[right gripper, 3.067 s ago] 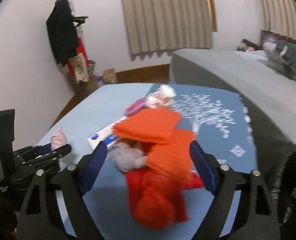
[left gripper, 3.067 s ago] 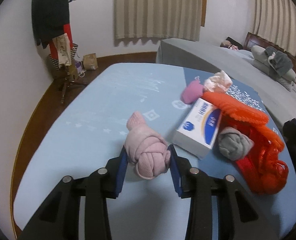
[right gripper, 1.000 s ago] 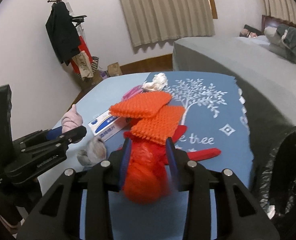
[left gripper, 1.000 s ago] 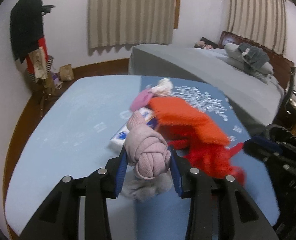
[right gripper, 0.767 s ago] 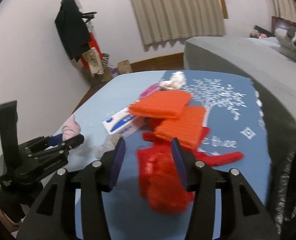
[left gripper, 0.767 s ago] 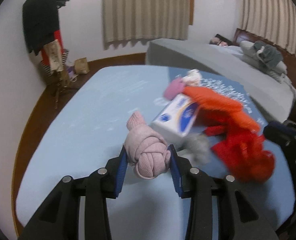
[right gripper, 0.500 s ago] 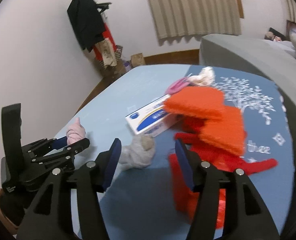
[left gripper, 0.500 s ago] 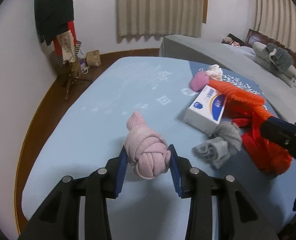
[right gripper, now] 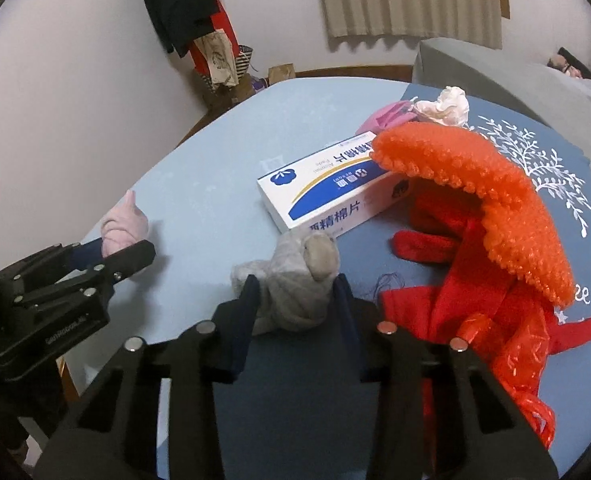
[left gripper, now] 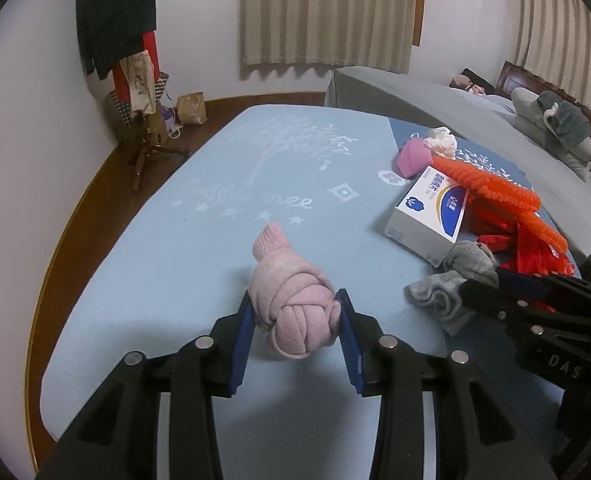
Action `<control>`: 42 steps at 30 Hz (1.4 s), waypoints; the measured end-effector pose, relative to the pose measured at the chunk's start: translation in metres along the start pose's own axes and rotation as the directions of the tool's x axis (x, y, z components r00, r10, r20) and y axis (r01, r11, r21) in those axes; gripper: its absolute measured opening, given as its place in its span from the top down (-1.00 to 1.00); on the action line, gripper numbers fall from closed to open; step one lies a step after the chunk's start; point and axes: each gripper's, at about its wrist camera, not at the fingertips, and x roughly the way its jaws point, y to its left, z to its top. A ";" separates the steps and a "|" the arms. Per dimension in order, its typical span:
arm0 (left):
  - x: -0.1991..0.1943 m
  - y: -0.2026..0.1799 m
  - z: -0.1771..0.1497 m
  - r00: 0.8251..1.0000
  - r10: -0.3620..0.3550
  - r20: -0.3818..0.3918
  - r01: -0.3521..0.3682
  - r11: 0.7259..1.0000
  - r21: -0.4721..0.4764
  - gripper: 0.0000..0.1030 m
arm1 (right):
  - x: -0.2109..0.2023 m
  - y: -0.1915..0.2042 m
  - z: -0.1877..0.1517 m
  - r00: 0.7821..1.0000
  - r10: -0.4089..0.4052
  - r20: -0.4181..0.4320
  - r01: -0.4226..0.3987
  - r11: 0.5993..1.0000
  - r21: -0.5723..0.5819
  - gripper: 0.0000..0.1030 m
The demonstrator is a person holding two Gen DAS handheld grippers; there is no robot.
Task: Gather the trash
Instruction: 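Move both socks over the bin and open both grippers to drop them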
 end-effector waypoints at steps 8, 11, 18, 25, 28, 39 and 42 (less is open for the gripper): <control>-0.011 -0.010 0.009 0.999 -0.020 0.031 0.020 1.000 0.013 0.23 | -0.038 -0.010 0.008 0.997 0.006 0.083 -0.008 1.000 0.024 0.41; -0.019 -0.021 0.015 0.998 -0.033 0.049 0.031 0.999 0.026 0.23 | -0.058 -0.014 0.013 0.992 0.001 0.123 -0.005 1.000 0.029 0.41; -0.037 -0.064 0.035 0.989 -0.111 0.097 0.103 0.991 0.087 0.23 | -0.108 -0.040 0.012 0.977 -0.064 0.203 0.048 0.995 0.084 0.41; -0.047 -0.121 0.049 0.968 -0.224 0.110 0.204 0.964 0.168 0.23 | -0.159 -0.090 -0.006 0.948 -0.191 0.254 0.146 0.972 0.185 0.41; -0.051 -0.153 0.051 0.954 -0.279 0.107 0.252 0.944 0.213 0.23 | -0.176 -0.109 -0.014 0.932 -0.242 0.268 0.185 0.958 0.220 0.41; -0.059 -0.259 0.051 0.890 -0.451 0.067 0.406 0.851 0.333 0.23 | -0.232 -0.181 -0.060 0.869 -0.417 0.266 0.308 0.877 0.369 0.41; -0.062 -0.288 0.049 0.870 -0.490 0.056 0.439 0.821 0.365 0.23 | -0.246 -0.199 -0.075 0.849 -0.462 0.256 0.338 0.848 0.409 0.41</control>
